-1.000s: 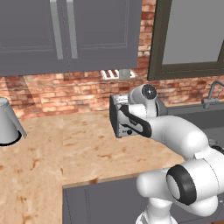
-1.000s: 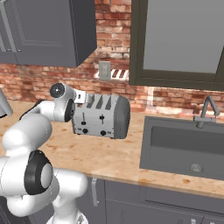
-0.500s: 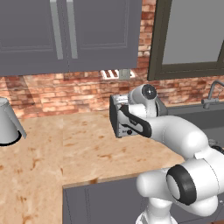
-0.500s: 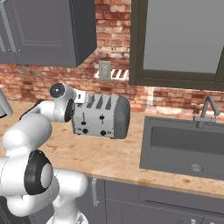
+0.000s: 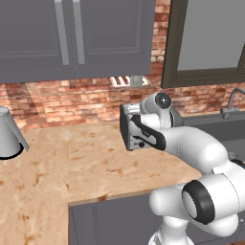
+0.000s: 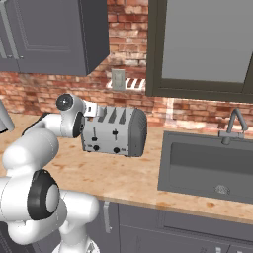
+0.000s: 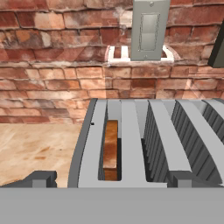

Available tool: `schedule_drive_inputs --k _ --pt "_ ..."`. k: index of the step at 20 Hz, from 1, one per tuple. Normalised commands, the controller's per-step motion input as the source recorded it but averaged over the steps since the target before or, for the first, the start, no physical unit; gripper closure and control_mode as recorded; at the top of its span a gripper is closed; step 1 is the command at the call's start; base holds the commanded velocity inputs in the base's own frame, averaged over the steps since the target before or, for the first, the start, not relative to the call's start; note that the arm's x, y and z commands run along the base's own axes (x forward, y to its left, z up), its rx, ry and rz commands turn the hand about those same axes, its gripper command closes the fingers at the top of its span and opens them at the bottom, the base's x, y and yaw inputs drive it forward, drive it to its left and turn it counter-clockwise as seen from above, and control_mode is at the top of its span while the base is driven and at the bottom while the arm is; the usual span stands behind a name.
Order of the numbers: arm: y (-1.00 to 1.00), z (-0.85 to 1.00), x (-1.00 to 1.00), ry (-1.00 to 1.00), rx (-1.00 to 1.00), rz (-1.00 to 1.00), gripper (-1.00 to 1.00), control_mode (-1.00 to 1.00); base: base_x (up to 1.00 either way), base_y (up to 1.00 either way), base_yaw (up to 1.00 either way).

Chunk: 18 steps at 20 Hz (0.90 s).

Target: Start the toaster. Once the lever pops up, take the bread to the plate on the dining counter.

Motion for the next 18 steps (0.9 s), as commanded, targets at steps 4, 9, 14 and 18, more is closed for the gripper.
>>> schedule_drive_inputs --k 4,9,14,18 --pt "0.00 0.00 0.00 0.00 0.00 0.00 -1.00 -1.00 0.00 0.00 0.00" --pt "0.00 0.00 0.00 0.00 0.00 0.00 -1.00 -1.00 0.00 0.00 0.00" --pt "0.00 0.00 0.00 0.00 0.00 0.00 -1.00 -1.00 0.00 0.00 0.00" --pt "0.00 0.00 0.00 0.00 0.00 0.00 -1.00 -1.00 0.00 0.00 0.00"
